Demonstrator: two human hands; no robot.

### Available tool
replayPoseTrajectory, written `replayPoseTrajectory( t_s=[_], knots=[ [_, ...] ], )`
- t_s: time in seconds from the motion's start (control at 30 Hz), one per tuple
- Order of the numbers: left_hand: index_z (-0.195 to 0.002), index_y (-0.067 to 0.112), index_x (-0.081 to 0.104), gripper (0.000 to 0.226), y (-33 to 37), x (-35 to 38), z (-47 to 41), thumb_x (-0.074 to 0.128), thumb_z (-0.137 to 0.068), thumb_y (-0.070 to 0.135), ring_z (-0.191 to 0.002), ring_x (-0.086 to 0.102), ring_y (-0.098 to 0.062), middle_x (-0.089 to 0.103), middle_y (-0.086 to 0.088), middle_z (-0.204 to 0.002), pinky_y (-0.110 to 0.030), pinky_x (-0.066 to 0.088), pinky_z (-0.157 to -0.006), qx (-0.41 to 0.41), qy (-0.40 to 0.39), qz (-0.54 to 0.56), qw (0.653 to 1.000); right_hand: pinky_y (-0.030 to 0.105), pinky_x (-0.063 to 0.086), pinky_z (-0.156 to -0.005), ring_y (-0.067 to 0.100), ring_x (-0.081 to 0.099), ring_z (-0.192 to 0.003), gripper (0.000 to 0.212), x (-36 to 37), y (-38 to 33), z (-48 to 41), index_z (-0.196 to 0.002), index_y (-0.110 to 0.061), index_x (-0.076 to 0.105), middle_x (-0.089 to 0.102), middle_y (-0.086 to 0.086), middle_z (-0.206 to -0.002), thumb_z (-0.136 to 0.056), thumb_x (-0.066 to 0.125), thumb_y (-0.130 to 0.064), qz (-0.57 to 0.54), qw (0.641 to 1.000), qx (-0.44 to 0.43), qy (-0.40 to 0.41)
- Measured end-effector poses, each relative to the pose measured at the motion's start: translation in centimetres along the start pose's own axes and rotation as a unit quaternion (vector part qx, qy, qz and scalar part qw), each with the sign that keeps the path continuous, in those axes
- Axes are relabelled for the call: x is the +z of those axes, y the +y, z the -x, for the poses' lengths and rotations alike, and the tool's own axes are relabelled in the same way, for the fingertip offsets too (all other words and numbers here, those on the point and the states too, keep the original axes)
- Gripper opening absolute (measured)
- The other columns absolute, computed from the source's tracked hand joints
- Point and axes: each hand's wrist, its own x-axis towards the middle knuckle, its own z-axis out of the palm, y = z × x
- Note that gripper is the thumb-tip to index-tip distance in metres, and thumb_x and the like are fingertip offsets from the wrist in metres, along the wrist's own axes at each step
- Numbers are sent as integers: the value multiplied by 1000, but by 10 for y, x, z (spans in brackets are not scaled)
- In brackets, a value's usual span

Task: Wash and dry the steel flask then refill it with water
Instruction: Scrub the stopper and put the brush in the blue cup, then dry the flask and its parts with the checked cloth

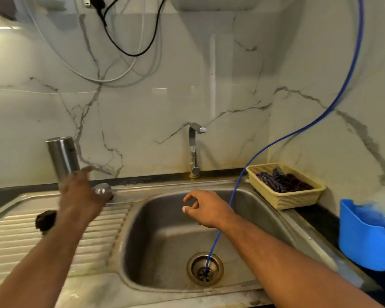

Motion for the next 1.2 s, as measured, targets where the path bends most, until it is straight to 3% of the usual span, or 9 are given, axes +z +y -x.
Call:
replayPoseTrajectory(
  t_s=[0.2,0.4,0.47,0.57,0.7,0.8,0.93,1.03,1.2],
  knots=[
    [-141,28,52,65,133,60,71,81,-83,38,-129,52,-16,57,4,-139,-33,41,-107,174,-144,190,955,36,56,-91,19,68,-100,20,-47,26,-9,-107,-30,72,74,-3,-108,-89,63,-35,18,988,56,142],
    [-146,35,45,62,118,93,103,70,-91,47,-138,41,-5,47,13,-148,-24,33,-113,281,-269,106,915,28,51,-89,21,69,-102,19,-110,69,-7,-105,-20,74,75,2,-107,-93,60,-14,-3,949,100,300],
    [-145,35,47,58,111,90,98,68,-92,47,-137,42,-4,48,14,-147,-23,34,-114,284,-265,110,915,25,46,-89,24,66,-110,23,-126,82,-5,-110,-15,73,73,6,-116,-93,59,-8,7,941,133,312],
    [-143,34,50,53,110,89,91,66,-94,47,-136,44,-6,51,13,-145,-27,37,-114,274,-250,109,922,31,45,-100,31,60,-122,32,-141,102,-10,-126,-10,68,66,11,-132,-94,64,-13,59,942,224,244],
    [-141,36,50,51,114,94,92,66,-93,47,-133,47,-4,52,14,-143,-26,40,-111,280,-255,101,920,34,50,-84,31,65,-113,58,-158,108,-20,-122,-9,70,70,12,-124,-83,80,-51,90,945,281,140],
    [-142,37,49,52,116,96,94,65,-94,48,-128,50,-3,51,15,-145,-24,41,-108,282,-258,91,920,35,52,-88,31,65,-114,64,-165,105,-25,-130,-7,66,68,13,-127,-80,85,-43,162,940,289,82],
    [-141,40,48,50,117,94,92,64,-94,49,-129,49,-2,50,16,-144,-24,41,-110,271,-256,95,923,35,50,-81,34,63,-115,38,-171,103,-30,-126,-2,59,64,18,-128,-96,66,-23,179,919,299,184],
    [-139,41,49,48,119,90,91,64,-94,49,-133,45,-2,50,19,-143,-26,37,-116,247,-255,110,928,37,49,-91,38,59,-123,35,-192,96,-29,-129,1,57,61,22,-133,-103,53,-22,85,909,285,291],
    [-118,46,58,28,122,87,87,69,-92,46,-120,54,2,59,27,-122,-26,43,-110,201,-240,200,928,33,43,-84,34,59,-116,30,-229,43,-18,-128,-8,56,62,15,-127,-106,49,-28,-73,904,138,399]
  ],
)
